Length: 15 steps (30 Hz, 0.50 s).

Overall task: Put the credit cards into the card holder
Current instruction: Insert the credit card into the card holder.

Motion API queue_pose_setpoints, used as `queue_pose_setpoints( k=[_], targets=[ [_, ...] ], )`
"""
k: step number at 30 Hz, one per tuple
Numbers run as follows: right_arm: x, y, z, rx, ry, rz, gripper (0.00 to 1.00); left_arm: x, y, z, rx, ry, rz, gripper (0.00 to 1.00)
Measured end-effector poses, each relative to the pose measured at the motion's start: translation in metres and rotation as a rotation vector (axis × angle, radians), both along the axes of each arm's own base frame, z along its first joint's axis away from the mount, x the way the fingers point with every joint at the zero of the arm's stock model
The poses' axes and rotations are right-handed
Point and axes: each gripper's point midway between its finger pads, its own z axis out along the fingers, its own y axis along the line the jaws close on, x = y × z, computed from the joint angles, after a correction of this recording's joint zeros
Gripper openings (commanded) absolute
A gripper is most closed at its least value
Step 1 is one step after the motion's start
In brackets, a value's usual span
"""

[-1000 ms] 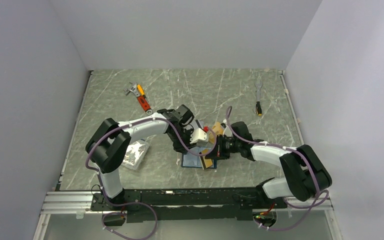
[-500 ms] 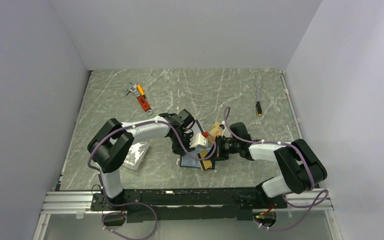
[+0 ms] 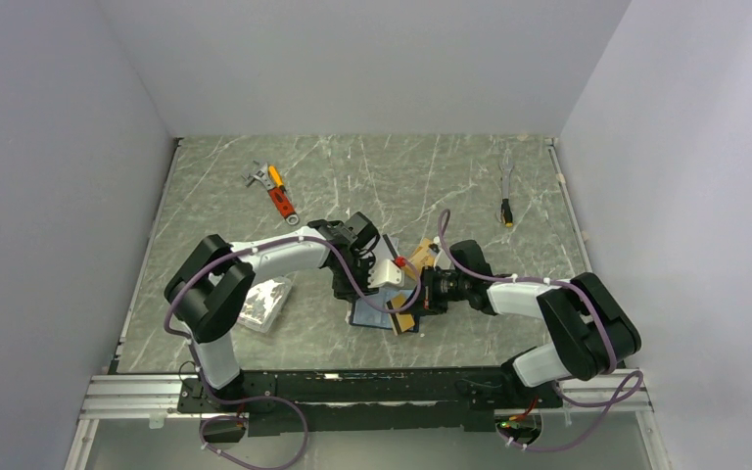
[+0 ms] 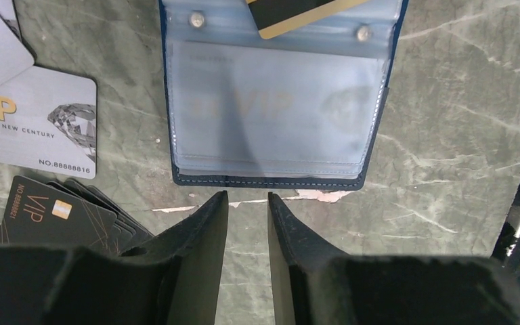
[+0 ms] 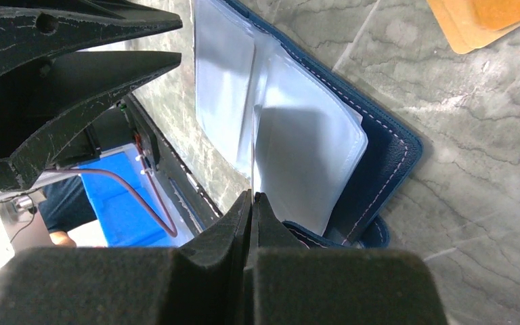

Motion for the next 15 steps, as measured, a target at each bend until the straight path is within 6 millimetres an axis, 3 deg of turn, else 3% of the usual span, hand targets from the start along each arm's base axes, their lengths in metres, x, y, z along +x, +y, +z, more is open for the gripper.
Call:
queue_pose_setpoints(
  k=[15],
  targets=[
    [0.0,0.002,0.002,0.015,-0.004,0.004,0.0,0.009,0.006,-0.015,0.069,-0.027,0.029,0.31]
  ],
)
